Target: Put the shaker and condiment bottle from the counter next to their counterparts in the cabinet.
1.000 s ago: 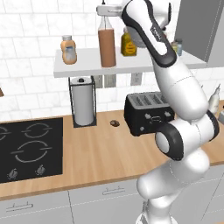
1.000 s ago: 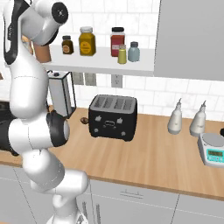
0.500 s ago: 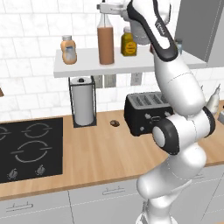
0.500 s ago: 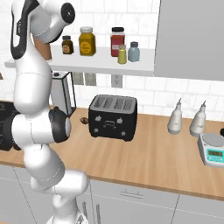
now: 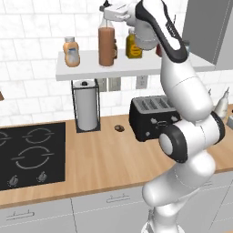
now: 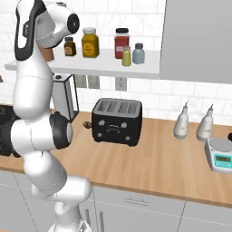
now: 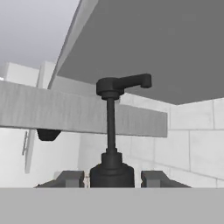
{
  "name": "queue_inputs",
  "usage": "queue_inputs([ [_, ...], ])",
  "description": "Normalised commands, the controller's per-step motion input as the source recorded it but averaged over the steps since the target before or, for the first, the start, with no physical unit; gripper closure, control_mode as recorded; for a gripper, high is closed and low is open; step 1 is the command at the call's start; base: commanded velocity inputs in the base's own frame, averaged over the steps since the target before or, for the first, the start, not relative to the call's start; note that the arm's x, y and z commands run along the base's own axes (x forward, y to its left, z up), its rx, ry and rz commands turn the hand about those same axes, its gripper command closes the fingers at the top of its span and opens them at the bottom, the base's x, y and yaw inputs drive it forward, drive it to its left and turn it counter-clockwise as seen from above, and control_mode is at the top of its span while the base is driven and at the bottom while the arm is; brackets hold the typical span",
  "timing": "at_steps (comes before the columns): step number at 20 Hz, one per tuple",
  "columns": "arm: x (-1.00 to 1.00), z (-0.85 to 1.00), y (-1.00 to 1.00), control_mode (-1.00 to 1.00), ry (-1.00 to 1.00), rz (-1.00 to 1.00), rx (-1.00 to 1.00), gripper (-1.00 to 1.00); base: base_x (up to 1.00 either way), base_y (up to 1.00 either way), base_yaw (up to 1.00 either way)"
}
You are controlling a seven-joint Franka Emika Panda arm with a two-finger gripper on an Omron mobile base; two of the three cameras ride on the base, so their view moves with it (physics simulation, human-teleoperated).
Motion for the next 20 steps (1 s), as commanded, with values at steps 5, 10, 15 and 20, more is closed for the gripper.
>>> queue_inputs([
  [5, 0.0, -0.01, 0.1, -1.0, -0.05, 0.04, 0.09, 1.0, 0.0, 0.0, 0.0],
  [10, 0.04, 0.0, 0.13, -1.0, 0.0, 0.04, 0.12, -1.0, 0.0, 0.0, 0.0],
  [15, 0.03, 0.0, 0.06, -1.0, 0.0, 0.03, 0.03, -1.0, 0.0, 0.0, 0.0],
  [20, -0.05, 0.0, -0.09, -1.0, 0.0, 0.0, 0.01, -1.0, 0.0, 0.0, 0.0],
])
